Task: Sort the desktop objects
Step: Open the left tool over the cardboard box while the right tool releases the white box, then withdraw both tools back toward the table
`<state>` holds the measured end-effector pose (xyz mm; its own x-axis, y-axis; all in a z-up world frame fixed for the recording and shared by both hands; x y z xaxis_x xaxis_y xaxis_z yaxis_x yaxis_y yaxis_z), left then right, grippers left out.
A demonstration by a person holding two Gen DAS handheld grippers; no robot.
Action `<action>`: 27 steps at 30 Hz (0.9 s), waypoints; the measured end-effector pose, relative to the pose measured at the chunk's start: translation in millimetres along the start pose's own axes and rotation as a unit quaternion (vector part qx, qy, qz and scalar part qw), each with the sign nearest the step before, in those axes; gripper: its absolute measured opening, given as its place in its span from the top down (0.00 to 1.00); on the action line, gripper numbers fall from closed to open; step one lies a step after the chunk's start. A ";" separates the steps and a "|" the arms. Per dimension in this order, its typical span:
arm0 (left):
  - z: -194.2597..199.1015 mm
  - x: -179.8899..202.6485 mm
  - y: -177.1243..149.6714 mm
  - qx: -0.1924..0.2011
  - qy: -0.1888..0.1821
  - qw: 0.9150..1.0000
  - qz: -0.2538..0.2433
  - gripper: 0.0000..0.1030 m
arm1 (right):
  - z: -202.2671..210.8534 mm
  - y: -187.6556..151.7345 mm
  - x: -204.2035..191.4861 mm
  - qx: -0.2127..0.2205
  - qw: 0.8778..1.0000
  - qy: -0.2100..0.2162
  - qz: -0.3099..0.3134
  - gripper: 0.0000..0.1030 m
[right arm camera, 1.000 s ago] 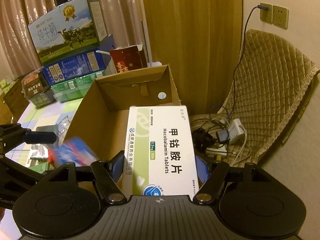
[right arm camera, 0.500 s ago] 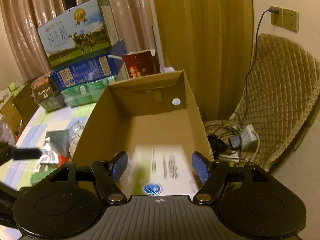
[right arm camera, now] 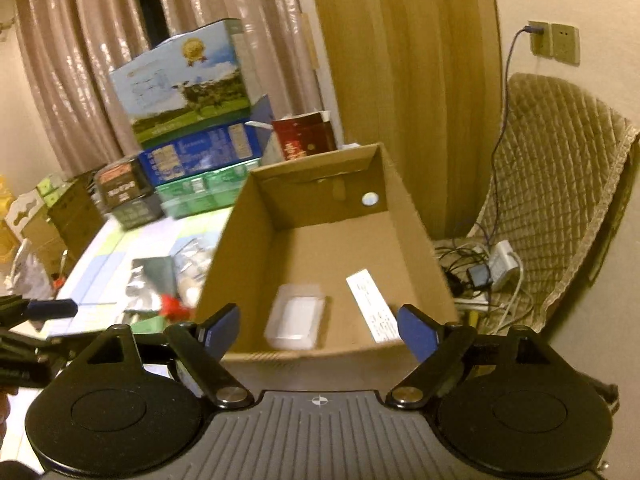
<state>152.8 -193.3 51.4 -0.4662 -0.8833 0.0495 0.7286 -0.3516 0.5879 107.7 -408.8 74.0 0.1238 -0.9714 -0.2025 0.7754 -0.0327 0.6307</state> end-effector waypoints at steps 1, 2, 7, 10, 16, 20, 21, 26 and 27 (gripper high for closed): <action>4.6 -2.5 -3.8 0.003 0.003 1.000 0.004 0.12 | 3.2 -2.3 -5.1 0.001 1.000 0.002 0.003 0.18; 9.2 -5.5 -7.5 0.007 0.007 1.000 0.008 0.12 | 5.9 -4.0 -9.0 0.003 1.000 0.004 0.006 0.18; 32.8 -25.3 -31.8 0.014 0.035 0.999 0.026 0.12 | 18.7 -12.3 -35.8 0.011 0.999 0.022 0.023 0.15; 44.9 -42.1 -48.6 0.010 0.053 0.998 0.041 0.11 | 22.5 -16.7 -53.7 0.013 0.999 0.030 0.041 0.14; 64.8 -72.9 -82.5 -0.002 0.066 0.995 0.072 0.11 | 18.9 -27.7 -88.3 0.003 0.995 0.047 0.092 0.14; 74.9 -86.3 -98.2 -0.002 0.070 0.994 0.084 0.11 | 13.3 -32.0 -107.3 -0.004 0.991 0.054 0.125 0.14; 76.5 -88.8 -100.4 -0.002 0.070 0.994 0.088 0.11 | 12.4 -33.0 -110.2 -0.005 0.990 0.055 0.132 0.14; 78.0 -100.9 -109.7 -0.004 0.069 0.993 0.098 0.09 | 2.3 -35.6 -129.2 -0.011 0.980 0.054 0.190 0.14; 77.2 -103.3 -111.1 -0.006 0.069 0.993 0.099 0.09 | -0.8 -35.1 -133.6 -0.012 0.977 0.055 0.206 0.14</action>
Point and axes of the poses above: each gripper's, at about its wrist camera, not at the fingertips, and z roughly against the way its jaws point, x to its right, y to its top, the point moved 1 cm from there along -z, roughly the way its jaws point, and after that the axes turned 11 degrees about -x, right-handed, at the moved point
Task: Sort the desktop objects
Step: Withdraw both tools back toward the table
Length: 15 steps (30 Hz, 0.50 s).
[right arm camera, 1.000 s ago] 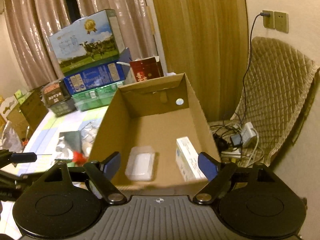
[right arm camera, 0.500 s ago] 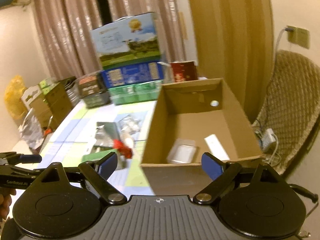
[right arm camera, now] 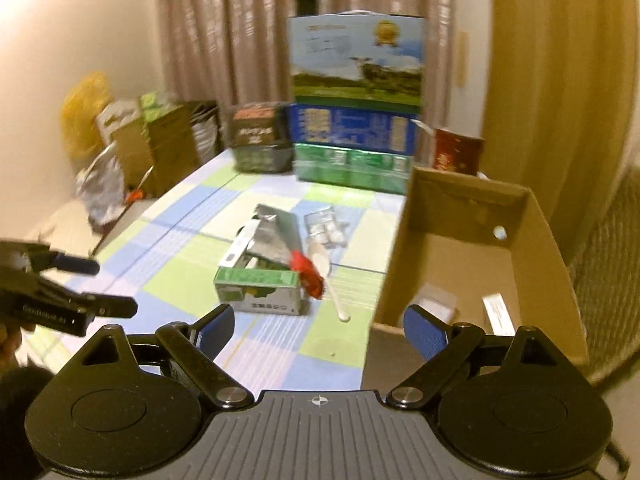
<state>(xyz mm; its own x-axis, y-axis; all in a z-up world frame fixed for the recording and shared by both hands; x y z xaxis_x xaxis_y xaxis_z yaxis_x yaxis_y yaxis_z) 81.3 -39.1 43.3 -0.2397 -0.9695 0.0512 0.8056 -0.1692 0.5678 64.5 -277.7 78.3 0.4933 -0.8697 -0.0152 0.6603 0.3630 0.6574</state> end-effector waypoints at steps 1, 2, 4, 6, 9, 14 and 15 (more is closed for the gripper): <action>-1.0 -2.0 -0.8 -0.001 0.000 1.000 0.001 0.09 | -3.5 1.4 -3.1 -0.003 1.000 0.002 0.016 0.14; -2.4 -3.9 -1.0 -0.003 0.000 1.000 0.001 0.09 | -8.0 4.1 -7.0 -0.007 0.999 0.004 0.037 0.14; -5.9 -7.9 -2.2 -0.007 0.003 1.000 -0.001 0.09 | -16.7 7.8 -15.2 -0.012 0.997 0.007 0.078 0.14; -10.1 -11.1 -2.8 -0.011 0.005 1.000 -0.003 0.09 | -27.0 12.7 -25.2 -0.020 0.991 0.008 0.129 0.14; -17.8 -16.9 -3.3 -0.019 0.009 1.000 -0.005 0.09 | -43.6 15.4 -37.2 -0.034 0.979 0.015 0.199 0.14; -31.8 -27.2 0.1 -0.030 0.015 0.999 -0.013 0.08 | -78.0 22.3 -47.3 -0.068 0.957 0.034 0.281 0.14; -35.0 -28.8 1.7 -0.033 0.017 0.999 -0.017 0.08 | -84.9 24.0 -48.3 -0.073 0.953 0.035 0.292 0.14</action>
Point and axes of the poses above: each gripper's, at about its wrist camera, not at the fingertips, and z roughly against the way its jaws point, x to its right, y to its top, the point moved 1 cm from there along -z, roughly the way its jaws point, and after that the axes turned 11 degrees about -x, right-handed, at the moved point
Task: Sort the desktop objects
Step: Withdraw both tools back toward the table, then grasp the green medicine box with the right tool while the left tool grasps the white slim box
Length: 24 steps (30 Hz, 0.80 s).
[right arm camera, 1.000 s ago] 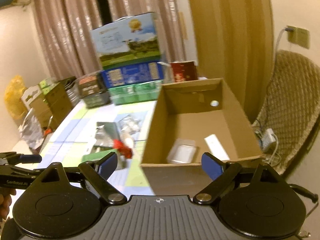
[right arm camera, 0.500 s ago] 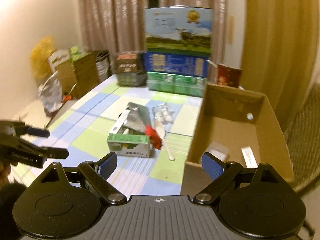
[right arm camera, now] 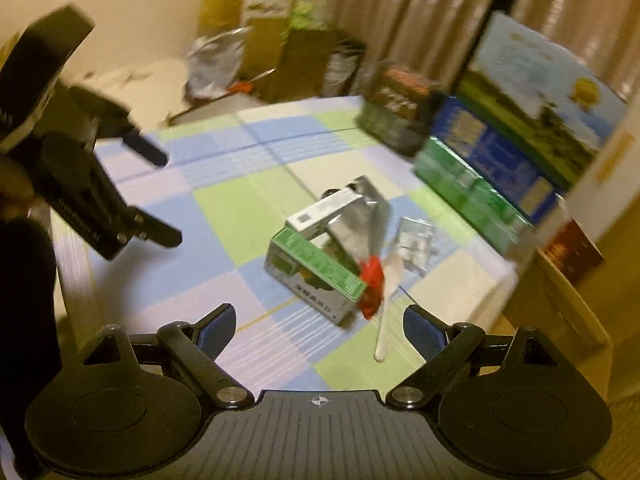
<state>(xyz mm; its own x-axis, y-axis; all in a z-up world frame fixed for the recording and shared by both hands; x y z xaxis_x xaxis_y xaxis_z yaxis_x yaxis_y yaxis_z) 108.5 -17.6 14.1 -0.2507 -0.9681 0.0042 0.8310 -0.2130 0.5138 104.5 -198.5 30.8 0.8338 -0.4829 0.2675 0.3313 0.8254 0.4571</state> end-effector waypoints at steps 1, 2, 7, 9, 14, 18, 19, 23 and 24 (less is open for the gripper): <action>-2.9 -1.3 1.6 -0.002 0.002 1.000 -0.005 0.08 | -6.1 2.8 0.8 -0.006 1.000 0.000 0.012 0.14; -5.8 -2.7 3.3 -0.004 0.005 1.000 -0.010 0.08 | -12.4 5.8 1.7 -0.010 1.000 0.001 0.026 0.14; -22.2 -14.8 11.0 -0.019 0.001 1.000 -0.013 0.08 | -41.3 21.6 9.1 -0.024 0.997 0.008 0.075 0.14; -29.8 -19.5 14.1 -0.026 0.000 1.000 -0.015 0.08 | -55.5 28.0 11.9 -0.034 0.994 0.017 0.099 0.14; -48.1 -25.7 21.8 -0.029 0.017 0.999 -0.040 0.08 | -91.9 42.6 18.5 -0.065 0.986 0.022 0.155 0.25; -61.6 -33.6 28.5 -0.025 0.019 0.998 -0.045 0.08 | -112.9 51.3 21.7 -0.085 0.979 0.031 0.182 0.33; -64.7 -36.3 30.5 -0.023 0.017 0.999 -0.043 0.06 | -116.6 53.4 21.3 -0.088 0.978 0.037 0.188 0.33; -73.9 -42.8 37.5 -0.008 0.012 0.999 -0.048 0.03 | -137.4 60.9 21.1 -0.100 0.972 0.052 0.205 0.34; -77.5 -43.8 39.4 -0.010 0.014 0.998 -0.053 0.03 | -142.1 62.3 21.2 -0.103 0.971 0.053 0.208 0.35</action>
Point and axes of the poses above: each gripper's, at about its wrist camera, not at the fingertips, and z roughly against the way its jaws point, x to its right, y to its top, the point moved 1 cm from there along -z, roughly the way its jaws point, and after that the axes turned 11 degrees about -x, right-handed, at the moved point
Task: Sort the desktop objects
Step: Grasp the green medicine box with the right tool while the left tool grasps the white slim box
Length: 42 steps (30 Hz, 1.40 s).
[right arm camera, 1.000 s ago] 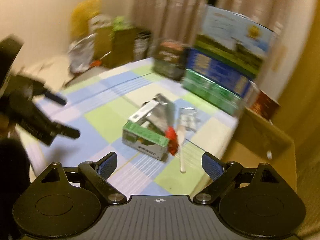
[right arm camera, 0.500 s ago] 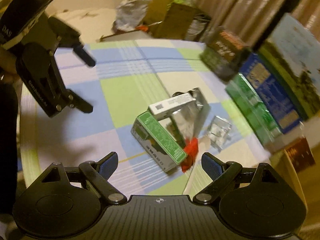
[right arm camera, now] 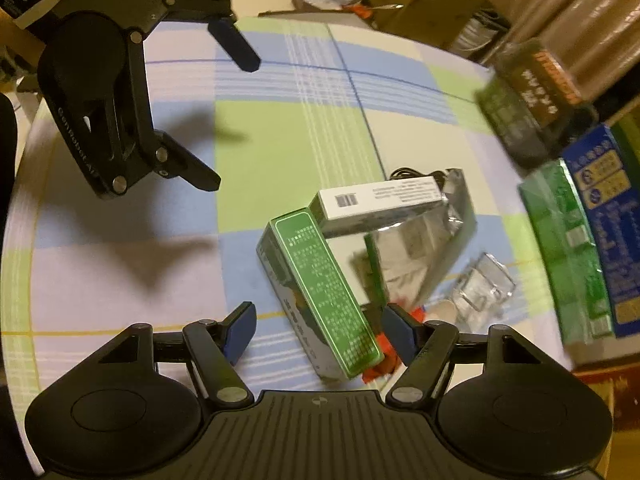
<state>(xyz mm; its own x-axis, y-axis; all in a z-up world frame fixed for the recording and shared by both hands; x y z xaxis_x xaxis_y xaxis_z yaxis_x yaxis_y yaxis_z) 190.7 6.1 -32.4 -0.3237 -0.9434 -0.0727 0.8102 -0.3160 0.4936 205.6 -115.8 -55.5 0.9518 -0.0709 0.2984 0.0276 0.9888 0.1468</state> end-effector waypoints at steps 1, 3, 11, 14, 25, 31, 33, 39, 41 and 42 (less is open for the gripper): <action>-3.5 -0.1 1.4 -0.003 0.000 1.000 -0.007 0.03 | -4.7 2.7 0.9 -0.003 1.000 0.000 0.003 0.35; -11.0 1.3 4.2 -0.012 0.004 1.000 -0.026 0.03 | -15.1 7.1 4.2 -0.011 1.000 0.003 0.008 0.37; -32.0 -1.4 7.8 -0.025 -0.004 0.999 -0.045 0.03 | -41.7 14.7 8.4 -0.045 0.999 0.011 0.014 0.52; -37.7 -3.4 8.5 -0.029 -0.008 0.999 -0.045 0.03 | -43.4 13.8 9.2 -0.059 0.998 0.020 -0.002 0.59; -45.5 -8.4 11.4 -0.036 -0.010 0.999 -0.031 0.03 | -38.6 12.1 16.9 -0.077 0.987 0.087 -0.111 0.71; -46.1 -9.8 13.7 -0.032 -0.018 0.999 -0.024 0.03 | -42.8 6.7 11.8 -0.078 0.984 0.087 -0.136 0.72; -48.1 -10.9 16.1 -0.032 -0.021 0.999 -0.022 0.03 | -40.1 4.2 9.5 -0.089 0.982 0.078 -0.147 0.72; -56.6 -12.9 31.9 -0.019 -0.044 0.999 -0.003 0.05 | -32.5 -7.0 4.9 -0.110 0.973 0.069 -0.192 0.72; -60.0 -10.4 39.0 -0.015 -0.051 0.999 0.000 0.07 | -30.0 -10.9 3.5 -0.115 0.971 0.065 -0.201 0.72; -61.9 -8.0 42.5 -0.013 -0.051 0.999 -0.002 0.08 | -28.2 -13.4 4.2 -0.118 0.969 0.063 -0.210 0.73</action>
<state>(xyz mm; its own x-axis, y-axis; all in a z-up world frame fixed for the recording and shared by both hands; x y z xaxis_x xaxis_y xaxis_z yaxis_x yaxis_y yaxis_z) 258.0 -6.0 -64.4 -0.3734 -0.9276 0.0152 0.8212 -0.3229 0.4706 217.9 -125.6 -82.9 0.8710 -0.4709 0.1400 0.4747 0.8801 0.0069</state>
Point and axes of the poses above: each gripper's, at about its wrist camera, not at the fingertips, and z roughly against the way its jaws point, x to its right, y to its top, the point moved 1 cm from there along -z, roughly the way its jaws point, and after that the axes turned 11 degrees about -x, right-handed, at the moved point
